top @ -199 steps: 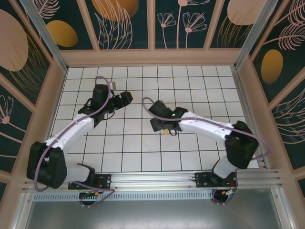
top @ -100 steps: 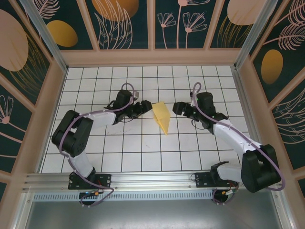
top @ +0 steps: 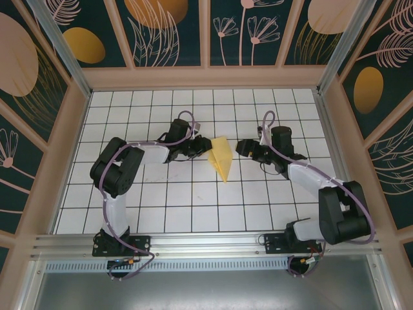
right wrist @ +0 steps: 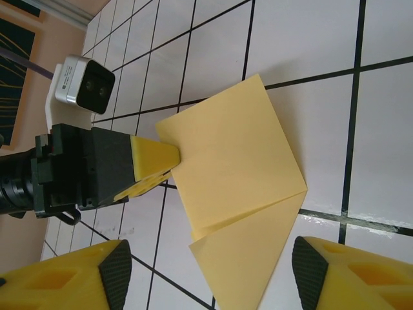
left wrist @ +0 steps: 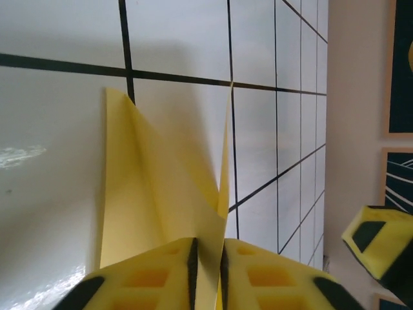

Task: Fold a paper plane with a square sheet of paper (fold left side to right side)
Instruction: Fold the wing for the fifth time at the center of the table.

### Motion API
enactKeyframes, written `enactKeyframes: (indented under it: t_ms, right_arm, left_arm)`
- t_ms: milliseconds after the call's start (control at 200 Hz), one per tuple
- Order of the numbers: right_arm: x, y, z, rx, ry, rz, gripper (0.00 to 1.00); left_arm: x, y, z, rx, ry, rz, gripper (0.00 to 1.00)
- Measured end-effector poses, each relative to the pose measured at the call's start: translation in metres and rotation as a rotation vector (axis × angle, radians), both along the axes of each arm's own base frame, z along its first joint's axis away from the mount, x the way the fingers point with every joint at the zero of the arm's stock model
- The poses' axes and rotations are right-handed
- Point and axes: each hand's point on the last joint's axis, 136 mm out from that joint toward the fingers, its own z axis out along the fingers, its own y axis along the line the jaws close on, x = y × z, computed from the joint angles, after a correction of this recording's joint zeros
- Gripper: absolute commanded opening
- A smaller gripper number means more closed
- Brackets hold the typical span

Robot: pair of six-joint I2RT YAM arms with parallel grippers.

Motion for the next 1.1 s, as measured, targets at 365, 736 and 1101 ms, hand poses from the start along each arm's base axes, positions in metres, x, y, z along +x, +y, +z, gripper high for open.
enactKeyframes:
  t_ms: [365,736,1101]
  right_arm:
    - [0.003,0.009,-0.033,0.028,0.084,0.115,0.61]
    - [0.008,0.037,-0.03,0.144,0.052,0.336,0.58]
    - [0.007,0.031,-0.033,0.165,0.034,0.373,0.61]
  left_arm:
    - [-0.019,-0.004,0.021,-0.028,-0.111,-0.15,0.02]
    - [-0.045,-0.006,0.043,-0.097,-0.178,-0.295,0.01]
    - [-0.049,-0.004,0.044,-0.114,-0.174,-0.317,0.0]
